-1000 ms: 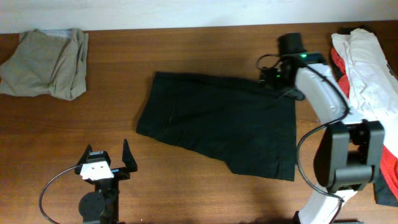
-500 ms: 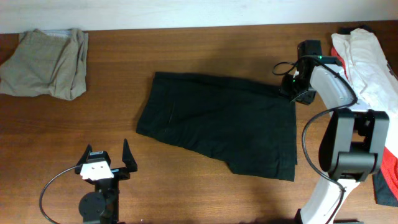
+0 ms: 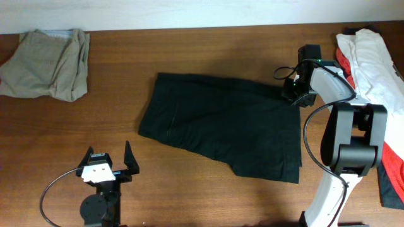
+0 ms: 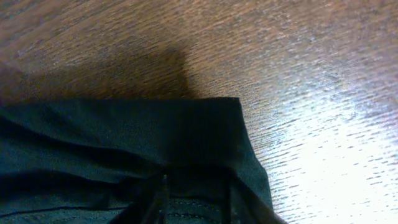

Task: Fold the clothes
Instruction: 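Regrasp the shorts' top edge with the right gripper and straighten it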

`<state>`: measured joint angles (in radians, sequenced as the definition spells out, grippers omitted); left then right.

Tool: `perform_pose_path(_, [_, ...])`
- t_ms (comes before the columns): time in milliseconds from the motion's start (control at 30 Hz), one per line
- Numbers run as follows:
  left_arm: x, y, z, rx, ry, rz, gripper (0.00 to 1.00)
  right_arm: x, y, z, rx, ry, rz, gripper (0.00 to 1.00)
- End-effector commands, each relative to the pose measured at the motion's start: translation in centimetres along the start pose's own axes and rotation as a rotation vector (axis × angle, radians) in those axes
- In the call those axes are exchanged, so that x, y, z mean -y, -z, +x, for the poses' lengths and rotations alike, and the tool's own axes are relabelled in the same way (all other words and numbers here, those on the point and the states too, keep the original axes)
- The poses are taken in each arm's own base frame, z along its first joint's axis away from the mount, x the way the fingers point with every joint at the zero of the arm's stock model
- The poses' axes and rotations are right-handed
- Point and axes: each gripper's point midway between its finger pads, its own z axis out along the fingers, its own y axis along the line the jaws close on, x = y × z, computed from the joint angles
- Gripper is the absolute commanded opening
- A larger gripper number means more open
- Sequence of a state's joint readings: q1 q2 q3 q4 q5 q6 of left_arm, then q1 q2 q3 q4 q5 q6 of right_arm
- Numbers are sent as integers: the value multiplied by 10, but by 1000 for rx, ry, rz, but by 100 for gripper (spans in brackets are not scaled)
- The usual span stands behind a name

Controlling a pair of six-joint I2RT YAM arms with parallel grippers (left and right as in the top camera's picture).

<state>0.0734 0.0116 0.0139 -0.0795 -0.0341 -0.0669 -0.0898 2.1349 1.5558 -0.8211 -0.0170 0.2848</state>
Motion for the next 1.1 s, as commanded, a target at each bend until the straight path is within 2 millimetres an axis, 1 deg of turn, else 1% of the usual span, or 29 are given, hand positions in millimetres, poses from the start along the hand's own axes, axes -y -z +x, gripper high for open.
perform_pose_path(0, [-2,0,1,0,-19,-11,99,-1,-7,2,-10,-3,4,12])
perform_pose_path(67, [-2,0,1,0,-19,-11,99,-1,-6,1,-7,-4,3,4])
perform_pose_path(167, [-2,0,1,0,-19,-11,99,-4,4,-7,14,-3,-3,4])
perform_pose_path(333, [-2,0,1,0,-19,-11,99,-9,38,-24,72,-3,-20,4])
perform_pose_path(433, [-2,0,1,0,-19,-11,99,-11,53,-29,107,-6,-31,4])
perform_pose_path(600, [-2,0,1,0,-19,-11,99,-13,71,-41,177,-35,-46,4])
perform_pose_path(733, [-2,0,1,0,-19,-11,99,-16,74,-52,224,-38,-58,4])
perform_pose_path(867, [-2,0,1,0,-19,-11,99,-16,78,-70,304,-43,-50,4])
perform_pose_path(1067, [-2,0,1,0,-19,-11,99,-21,54,-101,398,-47,-62,4])
